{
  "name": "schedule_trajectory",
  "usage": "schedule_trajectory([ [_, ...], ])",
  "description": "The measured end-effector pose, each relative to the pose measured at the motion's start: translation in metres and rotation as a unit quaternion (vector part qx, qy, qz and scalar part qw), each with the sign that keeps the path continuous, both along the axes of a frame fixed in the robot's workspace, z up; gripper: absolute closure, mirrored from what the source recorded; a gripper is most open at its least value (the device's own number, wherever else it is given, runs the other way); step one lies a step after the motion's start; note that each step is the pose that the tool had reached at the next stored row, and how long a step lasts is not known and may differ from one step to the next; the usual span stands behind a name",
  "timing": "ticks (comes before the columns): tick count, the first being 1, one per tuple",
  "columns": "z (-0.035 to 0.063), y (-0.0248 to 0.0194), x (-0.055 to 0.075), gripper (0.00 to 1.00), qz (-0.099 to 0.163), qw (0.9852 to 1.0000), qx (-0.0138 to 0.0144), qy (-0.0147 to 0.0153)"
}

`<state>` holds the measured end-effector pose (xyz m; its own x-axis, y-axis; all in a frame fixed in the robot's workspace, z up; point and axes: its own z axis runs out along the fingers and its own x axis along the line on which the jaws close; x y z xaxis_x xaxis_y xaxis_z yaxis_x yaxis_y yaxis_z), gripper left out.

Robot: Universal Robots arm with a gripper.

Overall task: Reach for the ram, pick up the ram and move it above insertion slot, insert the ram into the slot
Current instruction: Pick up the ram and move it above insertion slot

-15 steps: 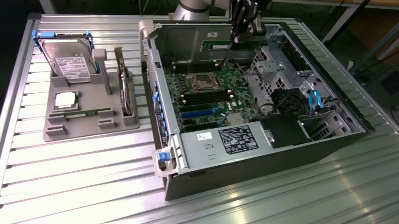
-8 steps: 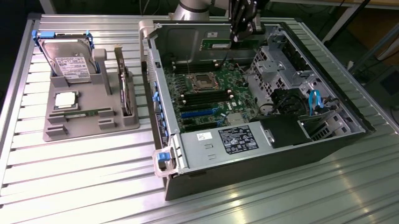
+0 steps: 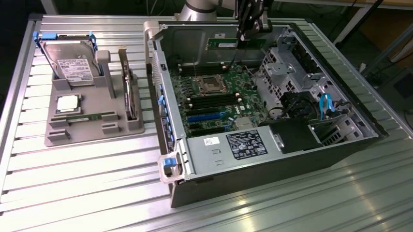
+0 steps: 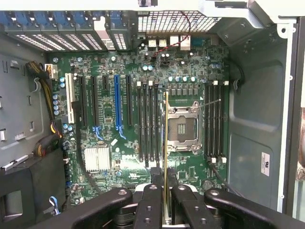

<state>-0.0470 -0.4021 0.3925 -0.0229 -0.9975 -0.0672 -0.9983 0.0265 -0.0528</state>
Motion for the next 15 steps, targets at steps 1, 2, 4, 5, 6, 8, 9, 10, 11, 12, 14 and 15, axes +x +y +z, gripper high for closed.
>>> schedule_trajectory([
  [1,0.0000,0.0000,0.0000,0.86,0.000,1.0000,0.0000,0.0000],
  [2,0.0000,0.0000,0.0000,0.86,0.000,1.0000,0.0000,0.0000],
  [4,0.0000,0.0000,0.0000,0.86,0.000,1.0000,0.0000,0.0000],
  [5,0.0000,0.0000,0.0000,0.86,0.000,1.0000,0.0000,0.0000],
  [6,0.0000,0.0000,0.0000,0.86,0.000,1.0000,0.0000,0.0000],
  [8,0.0000,0.0001,0.0000,0.86,0.000,1.0000,0.0000,0.0000],
  [9,0.0000,0.0010,0.0000,0.86,0.000,1.0000,0.0000,0.0000],
  [10,0.0000,0.0020,0.0000,0.86,0.000,1.0000,0.0000,0.0000],
  [11,0.0000,0.0032,0.0000,0.86,0.000,1.0000,-0.0001,0.0000],
  [12,0.0000,0.0045,0.0000,0.86,0.000,1.0000,-0.0001,0.0000],
  [14,0.0000,0.0067,0.0000,0.86,0.000,1.0000,-0.0001,0.0000],
  [15,0.0000,0.0070,0.0000,0.86,0.000,1.0000,-0.0001,0.0000],
])
